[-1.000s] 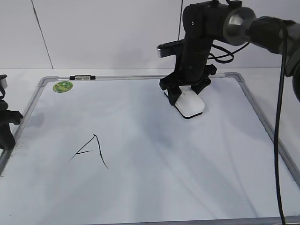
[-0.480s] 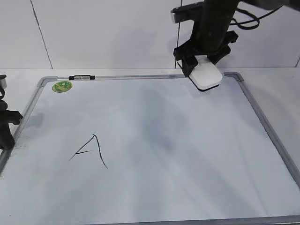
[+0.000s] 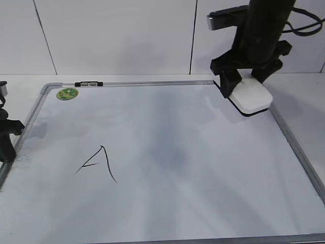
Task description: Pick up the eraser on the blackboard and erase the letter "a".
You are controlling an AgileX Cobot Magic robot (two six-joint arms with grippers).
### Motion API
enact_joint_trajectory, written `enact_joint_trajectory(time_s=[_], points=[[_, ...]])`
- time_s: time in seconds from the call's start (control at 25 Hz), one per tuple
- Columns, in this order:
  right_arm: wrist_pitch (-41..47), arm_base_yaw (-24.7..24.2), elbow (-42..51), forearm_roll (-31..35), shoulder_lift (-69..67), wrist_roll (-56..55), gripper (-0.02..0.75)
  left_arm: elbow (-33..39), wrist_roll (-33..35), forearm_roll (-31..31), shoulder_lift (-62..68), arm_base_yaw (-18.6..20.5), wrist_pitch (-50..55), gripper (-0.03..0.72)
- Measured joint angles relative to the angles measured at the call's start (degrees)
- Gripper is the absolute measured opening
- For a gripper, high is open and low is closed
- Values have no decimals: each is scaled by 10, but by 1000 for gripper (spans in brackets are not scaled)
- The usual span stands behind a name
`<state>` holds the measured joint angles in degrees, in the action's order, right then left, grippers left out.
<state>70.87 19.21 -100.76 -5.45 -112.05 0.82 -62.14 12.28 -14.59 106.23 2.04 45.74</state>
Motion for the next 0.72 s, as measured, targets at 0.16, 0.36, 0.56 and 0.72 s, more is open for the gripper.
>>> enact_joint_trajectory(time_s=[0.16,0.36,0.56,0.72], points=[[0,-25,71,6,37,-8,542,0,0,0,0,0,0,75],[-36,-59,161,20,69,-8,542,0,0,0,0,0,1,75],[-88,-97,225,41,72,-8,542,0,0,0,0,0,1,75],[-126,-115,251,44,72,-11,542,0,0,0,0,0,2,76]])
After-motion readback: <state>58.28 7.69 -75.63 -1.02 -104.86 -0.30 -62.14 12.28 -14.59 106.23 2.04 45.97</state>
